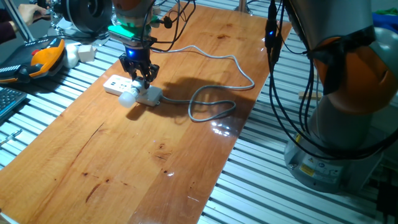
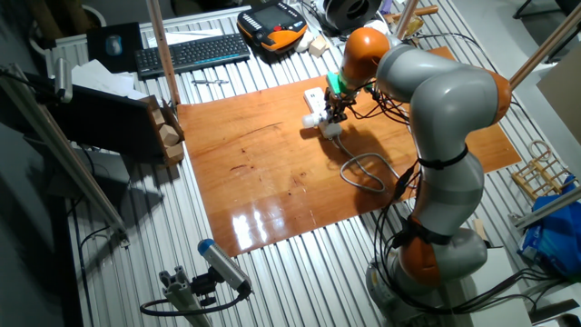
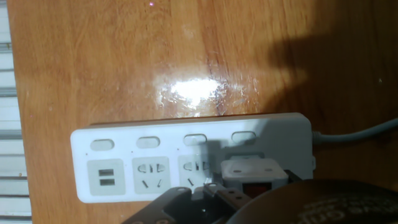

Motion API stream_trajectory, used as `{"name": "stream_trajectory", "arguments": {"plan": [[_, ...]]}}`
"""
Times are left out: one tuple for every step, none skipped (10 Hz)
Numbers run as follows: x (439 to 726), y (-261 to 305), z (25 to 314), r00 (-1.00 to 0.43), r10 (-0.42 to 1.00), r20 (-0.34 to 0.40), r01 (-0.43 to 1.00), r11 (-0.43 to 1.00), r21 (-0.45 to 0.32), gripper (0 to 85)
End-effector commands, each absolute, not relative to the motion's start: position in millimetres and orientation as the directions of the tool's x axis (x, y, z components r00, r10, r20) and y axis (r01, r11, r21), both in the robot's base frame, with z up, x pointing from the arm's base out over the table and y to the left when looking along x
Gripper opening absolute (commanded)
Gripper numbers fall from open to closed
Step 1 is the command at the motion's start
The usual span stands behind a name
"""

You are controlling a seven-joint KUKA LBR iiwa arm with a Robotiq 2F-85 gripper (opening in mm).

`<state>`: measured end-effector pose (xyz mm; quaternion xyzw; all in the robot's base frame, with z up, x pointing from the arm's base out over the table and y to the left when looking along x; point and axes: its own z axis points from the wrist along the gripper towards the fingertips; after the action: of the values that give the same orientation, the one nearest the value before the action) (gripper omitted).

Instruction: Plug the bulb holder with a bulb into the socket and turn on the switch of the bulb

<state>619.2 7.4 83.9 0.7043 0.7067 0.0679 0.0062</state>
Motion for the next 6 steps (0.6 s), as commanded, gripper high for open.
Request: {"name": "stream_trajectory", "arguments": {"plan": [[619.3,7.5,83.7,-0.010,0.996,0.087,0.994,0.001,0.108,0.0],[619.2,7.7,83.5,-0.008,0.996,0.085,0.994,-0.001,0.109,17.0],[619.0,7.7,83.4,-0.008,0.997,0.082,0.994,-0.001,0.112,34.0],[618.9,7.8,84.0,-0.008,0.997,0.076,0.993,-0.001,0.117,34.0],[618.8,7.6,86.5,-0.010,0.998,0.070,0.992,0.001,0.123,51.0],[618.2,7.4,88.8,-0.017,0.998,0.064,0.992,0.009,0.127,51.0]]}}
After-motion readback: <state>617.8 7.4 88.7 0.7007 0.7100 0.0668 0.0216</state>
